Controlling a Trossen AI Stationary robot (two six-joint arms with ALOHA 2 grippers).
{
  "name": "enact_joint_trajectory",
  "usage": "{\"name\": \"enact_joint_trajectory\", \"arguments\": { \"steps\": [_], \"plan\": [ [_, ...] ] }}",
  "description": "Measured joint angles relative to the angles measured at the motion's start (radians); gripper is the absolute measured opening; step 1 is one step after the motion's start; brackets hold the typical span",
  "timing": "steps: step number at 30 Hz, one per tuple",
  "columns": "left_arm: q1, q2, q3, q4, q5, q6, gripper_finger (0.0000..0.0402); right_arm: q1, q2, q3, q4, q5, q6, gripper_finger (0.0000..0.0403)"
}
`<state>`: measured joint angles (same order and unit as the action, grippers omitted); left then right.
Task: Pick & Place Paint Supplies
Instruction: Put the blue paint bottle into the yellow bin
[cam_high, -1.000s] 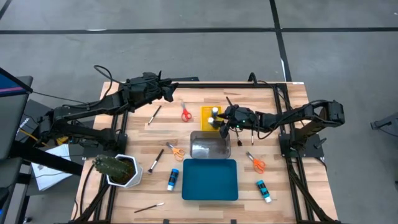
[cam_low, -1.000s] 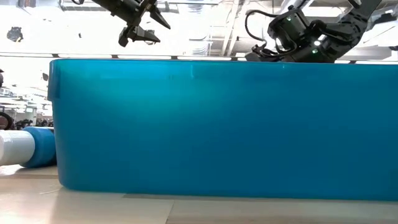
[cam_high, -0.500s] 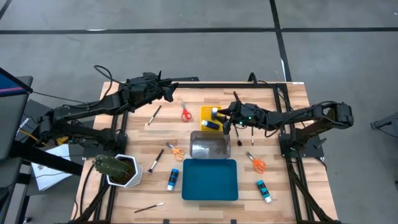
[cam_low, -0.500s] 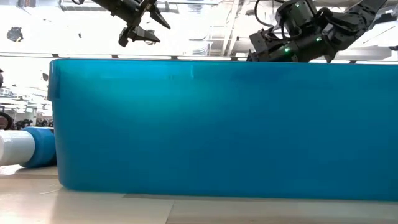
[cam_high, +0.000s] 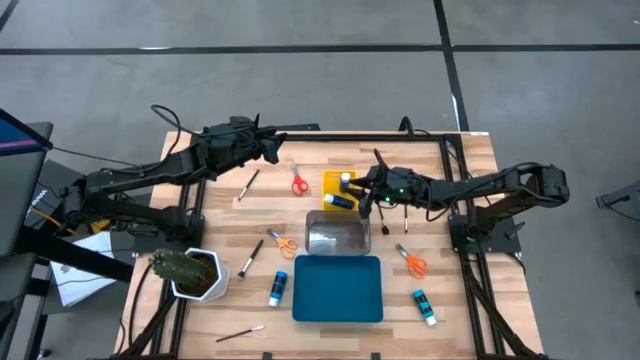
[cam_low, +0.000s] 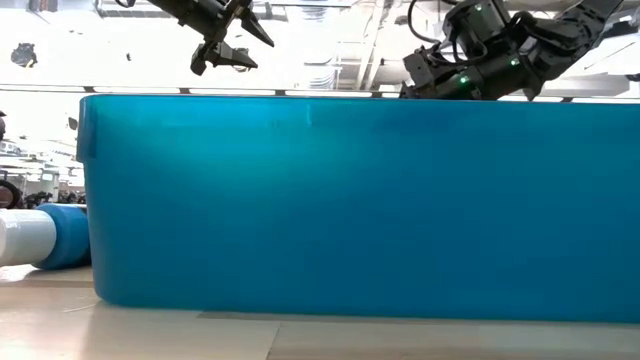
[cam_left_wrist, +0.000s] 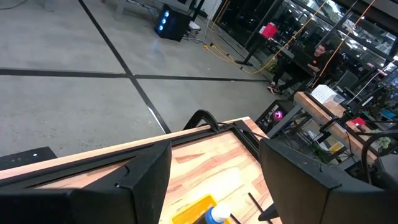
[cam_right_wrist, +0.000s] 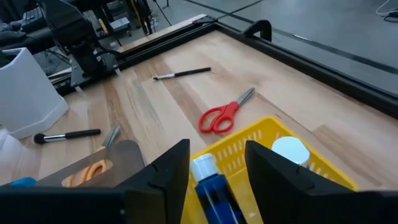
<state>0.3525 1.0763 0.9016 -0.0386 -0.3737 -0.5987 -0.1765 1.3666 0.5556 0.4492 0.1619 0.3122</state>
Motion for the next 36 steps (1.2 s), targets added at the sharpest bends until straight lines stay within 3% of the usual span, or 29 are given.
{"name": "enact_joint_trajectory", "arguments": {
  "steps": [9,20,27,32,36],
  "plan": [
    [-0.001,0.0,0.0,0.0,0.003,0.0,0.0237,0.0,0.0,0.0,0.0,-0.126,-0.008,0.015],
    [-0.078,0.0,0.0,-0.046,0.017,0.058,0.0237,-0.001,-0.047,0.0,0.062,-0.292,0.111,0.0148],
    [-0.136,0.0,0.0,-0.101,0.119,0.117,0.0237,-0.01,-0.163,0.0,0.067,-0.318,0.118,0.0148],
    [-0.175,0.0,0.0,-0.137,0.129,0.039,0.0237,-0.031,-0.257,0.0,0.069,-0.318,0.118,0.0148],
    [-0.206,0.032,0.002,-0.24,0.217,-0.12,0.0237,-0.052,-0.329,0.0,0.067,-0.318,0.118,0.0148]
  ]
}}
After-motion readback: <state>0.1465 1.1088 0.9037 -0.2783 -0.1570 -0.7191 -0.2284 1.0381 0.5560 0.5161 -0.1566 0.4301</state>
